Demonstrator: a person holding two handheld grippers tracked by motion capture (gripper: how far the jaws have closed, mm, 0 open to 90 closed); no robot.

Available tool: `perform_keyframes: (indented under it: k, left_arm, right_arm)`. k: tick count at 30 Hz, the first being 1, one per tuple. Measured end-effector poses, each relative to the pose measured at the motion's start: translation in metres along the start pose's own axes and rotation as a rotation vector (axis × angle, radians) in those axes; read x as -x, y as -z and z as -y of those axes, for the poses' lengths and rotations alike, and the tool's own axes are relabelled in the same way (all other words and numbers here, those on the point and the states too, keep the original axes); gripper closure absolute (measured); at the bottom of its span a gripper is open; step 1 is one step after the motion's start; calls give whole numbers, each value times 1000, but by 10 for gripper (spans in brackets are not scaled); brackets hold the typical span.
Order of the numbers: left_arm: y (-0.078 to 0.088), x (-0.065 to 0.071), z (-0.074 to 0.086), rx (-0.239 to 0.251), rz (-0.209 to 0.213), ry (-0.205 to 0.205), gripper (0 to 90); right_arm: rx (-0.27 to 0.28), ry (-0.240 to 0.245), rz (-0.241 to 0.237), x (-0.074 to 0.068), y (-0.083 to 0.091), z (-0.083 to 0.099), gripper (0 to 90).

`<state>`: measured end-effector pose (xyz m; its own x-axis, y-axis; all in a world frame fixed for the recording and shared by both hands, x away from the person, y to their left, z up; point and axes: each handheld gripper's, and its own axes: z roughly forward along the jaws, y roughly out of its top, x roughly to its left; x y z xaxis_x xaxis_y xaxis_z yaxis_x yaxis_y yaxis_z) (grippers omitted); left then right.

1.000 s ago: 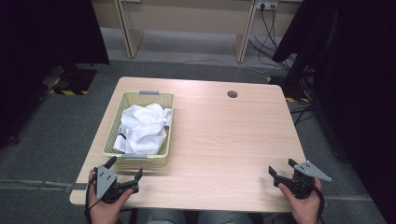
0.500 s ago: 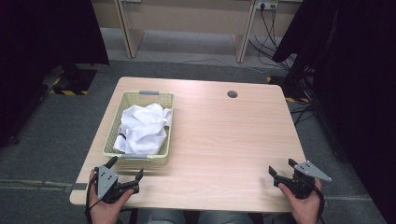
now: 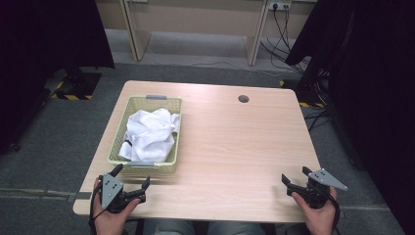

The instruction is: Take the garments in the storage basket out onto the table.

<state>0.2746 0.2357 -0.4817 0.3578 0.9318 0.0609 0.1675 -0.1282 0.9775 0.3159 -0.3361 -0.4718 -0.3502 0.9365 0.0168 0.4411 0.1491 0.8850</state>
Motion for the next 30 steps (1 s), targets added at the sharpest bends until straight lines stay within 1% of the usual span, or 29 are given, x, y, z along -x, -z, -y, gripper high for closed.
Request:
perform_keyframes:
  k: [5,6,7,10,13,14,15,16,17,18,22,26,30]
  left_arm:
    - [2,0,1,17,8,1,16]
    - [3,0,1,16,19,8,16]
    - [4,0,1,12,35,37,9]
    - [7,2,-6,17,27,1,15]
    - [11,3,-17,40,33,4,20]
    - [11,3,-17,40,33,4,21]
    - [11,3,-25,44,37,-5,22]
    - [11,3,-25,44,37,-5,27]
    - [11,2,-32,41,37,-11,30]
    - [10,1,-36,40,37,-11,33]
    - [0,-5,-52,-15,33,-31,50]
    - [-12,-10,-62,-54,39,-35,62]
    - [-22,-11,-69,-66,55,-40,67]
  right_arm:
    - [2,-2,1,1,0,0,121]
    - [2,-2,1,1,0,0,121]
    - [2,-4,1,1,0,0,121]
    - [3,-4,2,2,0,0,121]
    - [2,-3,2,2,0,0,121]
    - [2,-4,3,2,0,0,121]
    - [2,-5,3,2,0,0,120]
    - [1,-7,2,1,0,0,121]
    - [2,-5,3,2,0,0,121]
    - [2,-3,3,1,0,0,121]
    - [2,-4,3,1,0,0,121]
    - [3,-3,2,1,0,0,121]
    - [3,-3,2,1,0,0,120]
